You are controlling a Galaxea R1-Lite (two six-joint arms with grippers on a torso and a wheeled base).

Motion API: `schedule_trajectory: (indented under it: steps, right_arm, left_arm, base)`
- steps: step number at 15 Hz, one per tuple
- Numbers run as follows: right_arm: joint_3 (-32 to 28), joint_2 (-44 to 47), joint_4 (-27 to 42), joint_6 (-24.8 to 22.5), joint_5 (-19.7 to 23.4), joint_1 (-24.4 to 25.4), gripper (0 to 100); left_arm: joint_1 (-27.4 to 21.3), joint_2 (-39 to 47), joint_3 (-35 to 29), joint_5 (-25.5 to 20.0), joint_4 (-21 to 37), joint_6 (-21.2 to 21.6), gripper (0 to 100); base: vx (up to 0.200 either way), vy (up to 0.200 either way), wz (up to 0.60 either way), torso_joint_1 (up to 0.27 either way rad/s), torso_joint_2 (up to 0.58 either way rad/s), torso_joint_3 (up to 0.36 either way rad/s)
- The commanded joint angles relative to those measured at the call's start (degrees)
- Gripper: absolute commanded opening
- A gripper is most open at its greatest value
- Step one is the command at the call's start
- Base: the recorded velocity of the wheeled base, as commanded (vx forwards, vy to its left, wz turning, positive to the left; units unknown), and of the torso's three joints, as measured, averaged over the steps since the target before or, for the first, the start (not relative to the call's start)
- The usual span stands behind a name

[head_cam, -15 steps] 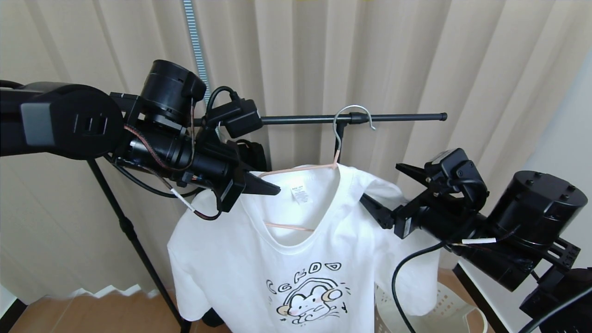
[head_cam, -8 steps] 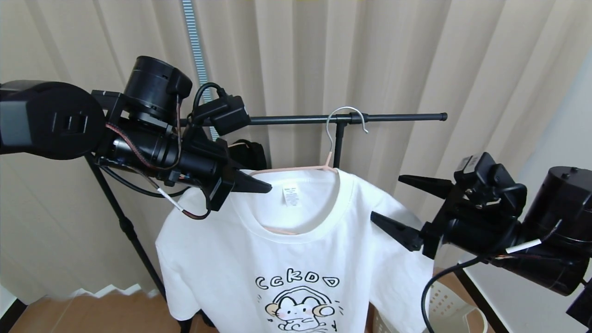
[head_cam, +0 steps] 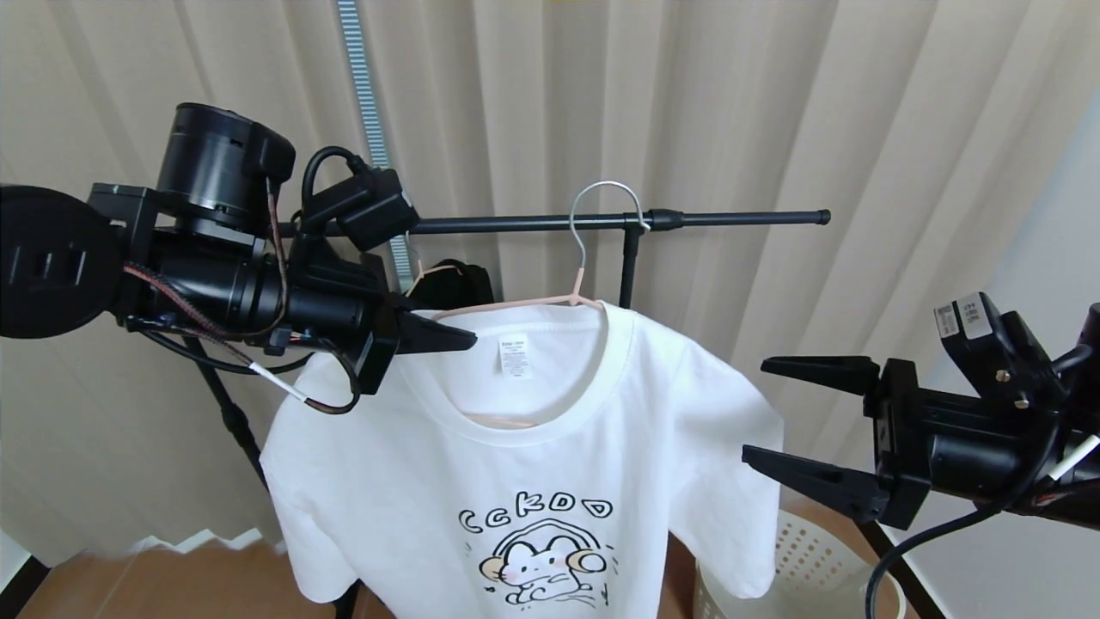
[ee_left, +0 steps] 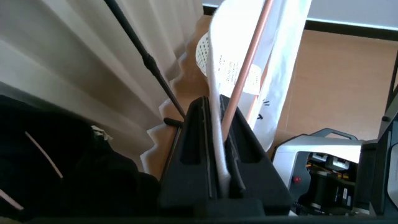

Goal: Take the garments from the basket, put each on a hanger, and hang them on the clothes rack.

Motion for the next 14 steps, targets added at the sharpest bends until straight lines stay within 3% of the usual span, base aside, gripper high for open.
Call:
schedule_trajectory:
  steps: [1,7,14]
  right_arm:
    - [-0.51,1.69,0.02,-0.13,1.04,-2.45,100]
    - [-1.65,9.16,-0.42,-0.57,1.04,-4.48,100]
    - [-0.86,13.03,-0.16,-5.67,1.13,-4.48,100]
  left_arm:
    - [0.91,-3.01,2.59,0.01,-0.91,-0.04,0]
    - [2.67,-7.06,5.84,0.01,-2.06,-1.00,0]
    - [3.20,-8.02,6.72,0.10,-2.67,-2.85,0]
  base:
    - [0.000,0.000,0.00,0.000,0.00,0.000]
    - [0.000,0.000,0.00,0.000,0.00,0.000]
    - [0.000,0.000,0.00,0.000,0.00,0.000]
